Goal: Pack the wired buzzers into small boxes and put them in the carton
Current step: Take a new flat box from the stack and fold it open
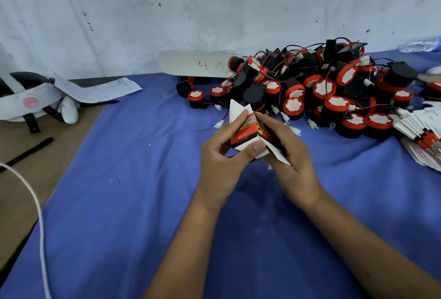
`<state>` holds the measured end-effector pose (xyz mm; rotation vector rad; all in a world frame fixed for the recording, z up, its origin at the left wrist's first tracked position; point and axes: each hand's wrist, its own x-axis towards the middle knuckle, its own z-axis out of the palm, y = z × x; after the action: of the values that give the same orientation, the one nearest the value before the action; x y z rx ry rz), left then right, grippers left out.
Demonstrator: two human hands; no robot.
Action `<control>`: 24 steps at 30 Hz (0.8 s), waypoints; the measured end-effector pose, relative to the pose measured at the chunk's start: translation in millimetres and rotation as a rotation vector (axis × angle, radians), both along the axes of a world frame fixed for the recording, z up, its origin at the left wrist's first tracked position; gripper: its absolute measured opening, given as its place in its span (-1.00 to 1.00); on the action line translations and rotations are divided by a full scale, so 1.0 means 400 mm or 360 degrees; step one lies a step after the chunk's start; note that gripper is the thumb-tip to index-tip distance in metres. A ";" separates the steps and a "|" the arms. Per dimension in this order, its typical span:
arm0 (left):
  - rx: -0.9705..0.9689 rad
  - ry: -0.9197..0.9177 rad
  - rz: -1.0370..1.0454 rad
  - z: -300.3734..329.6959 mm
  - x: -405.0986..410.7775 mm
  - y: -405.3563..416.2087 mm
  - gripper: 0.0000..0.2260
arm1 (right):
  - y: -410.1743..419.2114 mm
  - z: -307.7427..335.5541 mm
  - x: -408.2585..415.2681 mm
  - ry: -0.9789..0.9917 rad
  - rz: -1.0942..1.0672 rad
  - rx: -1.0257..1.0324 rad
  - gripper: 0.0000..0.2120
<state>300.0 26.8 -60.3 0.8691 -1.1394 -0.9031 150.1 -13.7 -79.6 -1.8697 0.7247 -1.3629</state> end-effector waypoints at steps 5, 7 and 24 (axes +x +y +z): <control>-0.0031 0.0006 0.0011 -0.005 0.011 -0.004 -0.53 | 0.009 0.014 -0.001 0.0042 0.0057 -0.0002 -0.48; -0.0031 -0.0038 0.0095 -0.010 0.014 -0.008 -0.55 | 0.016 0.018 -0.001 0.0169 0.0034 -0.0113 -0.43; 0.0303 0.0275 0.0323 -0.025 -0.031 -0.022 -0.83 | 0.020 0.017 0.010 -0.0015 0.0185 0.0279 -0.31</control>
<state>287.7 18.0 -70.2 1.0211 -0.8094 -0.9084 154.0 -5.7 -72.8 -1.7382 0.6964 -1.1953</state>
